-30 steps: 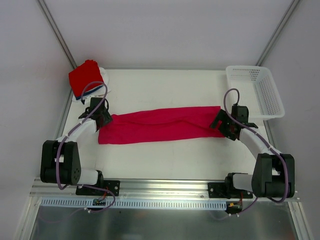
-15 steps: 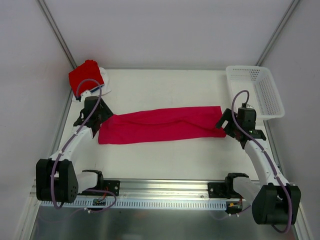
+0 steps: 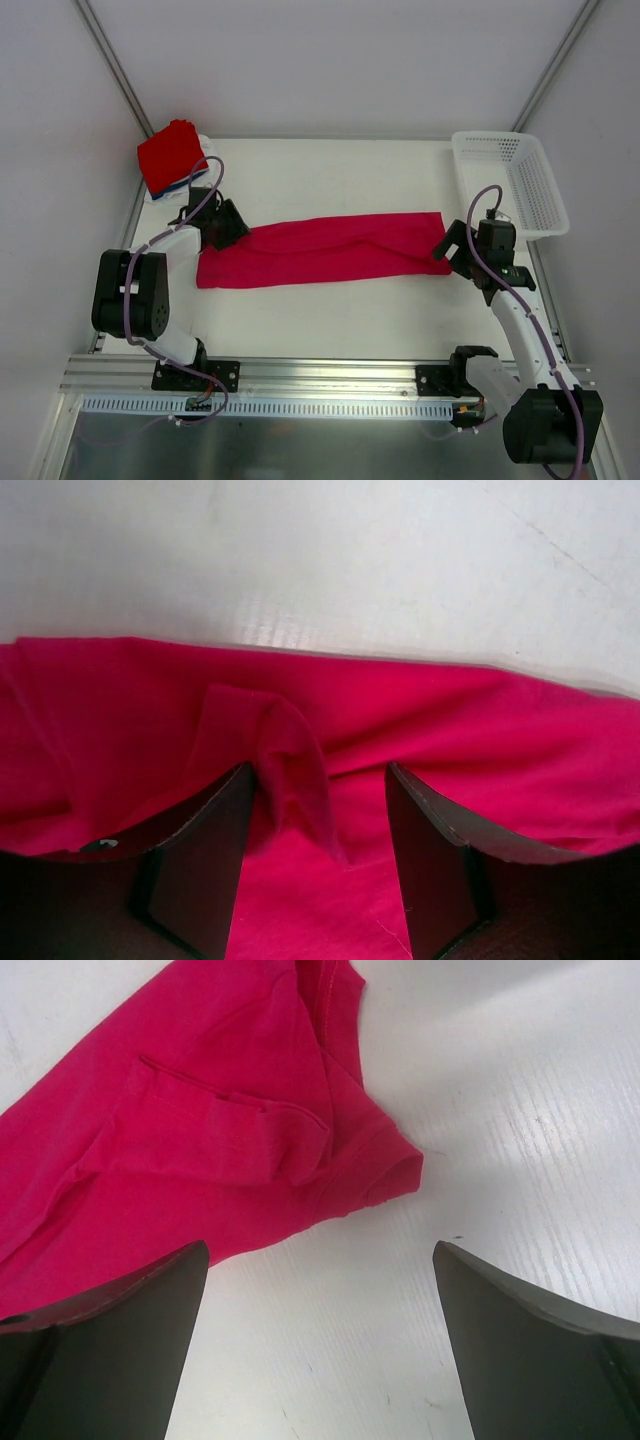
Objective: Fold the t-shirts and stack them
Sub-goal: Fold the other side of the tshirt into a rectangle
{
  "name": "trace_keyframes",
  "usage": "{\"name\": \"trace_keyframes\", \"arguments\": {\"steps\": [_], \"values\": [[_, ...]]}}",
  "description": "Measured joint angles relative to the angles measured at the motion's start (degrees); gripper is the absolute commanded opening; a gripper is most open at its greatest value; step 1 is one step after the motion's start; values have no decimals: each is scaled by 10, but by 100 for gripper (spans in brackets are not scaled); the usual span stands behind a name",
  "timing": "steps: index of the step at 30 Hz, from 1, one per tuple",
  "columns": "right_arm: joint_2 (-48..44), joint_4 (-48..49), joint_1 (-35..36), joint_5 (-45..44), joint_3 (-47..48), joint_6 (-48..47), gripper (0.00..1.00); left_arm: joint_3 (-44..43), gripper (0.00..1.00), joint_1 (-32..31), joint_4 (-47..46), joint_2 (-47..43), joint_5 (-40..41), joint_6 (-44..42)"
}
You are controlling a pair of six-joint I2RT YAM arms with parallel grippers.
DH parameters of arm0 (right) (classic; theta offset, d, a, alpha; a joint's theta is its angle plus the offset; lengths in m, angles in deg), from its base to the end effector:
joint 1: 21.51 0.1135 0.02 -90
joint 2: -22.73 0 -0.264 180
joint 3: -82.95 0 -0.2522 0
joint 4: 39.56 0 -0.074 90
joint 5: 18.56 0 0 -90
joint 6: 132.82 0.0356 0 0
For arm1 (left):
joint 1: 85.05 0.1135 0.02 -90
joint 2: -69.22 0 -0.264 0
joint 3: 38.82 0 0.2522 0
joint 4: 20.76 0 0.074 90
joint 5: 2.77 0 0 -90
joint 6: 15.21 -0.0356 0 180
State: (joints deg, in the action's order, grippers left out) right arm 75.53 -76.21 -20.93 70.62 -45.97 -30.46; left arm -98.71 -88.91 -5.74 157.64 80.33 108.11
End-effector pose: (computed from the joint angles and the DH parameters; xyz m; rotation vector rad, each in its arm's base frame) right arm 0.1984 0.0015 0.2482 0.2378 2.2299 0.1063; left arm 0.3125 -0.0254 0.1816 -0.5433 2.3075 -0.4596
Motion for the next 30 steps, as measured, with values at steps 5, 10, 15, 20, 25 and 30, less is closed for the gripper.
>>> {"name": "trace_keyframes", "arguments": {"steps": [5,10,15,20,25,30], "values": [[-3,-1,0,0,-10,0,99,-9,54,-11,-9,11,-21,5],[-3,-1,0,0,-13,0,99,-14,52,-15,-15,11,-23,5],[-3,-1,0,0,-13,0,100,-14,51,-15,-15,11,-23,5],[-3,-1,0,0,-14,0,100,-14,51,-15,-15,8,-27,5],[-21,-8,0,12,-20,1,99,-14,49,-15,-14,-9,-38,5],[-80,-39,0,29,-27,5,100,3,49,-42,9,-60,-43,4]]}}
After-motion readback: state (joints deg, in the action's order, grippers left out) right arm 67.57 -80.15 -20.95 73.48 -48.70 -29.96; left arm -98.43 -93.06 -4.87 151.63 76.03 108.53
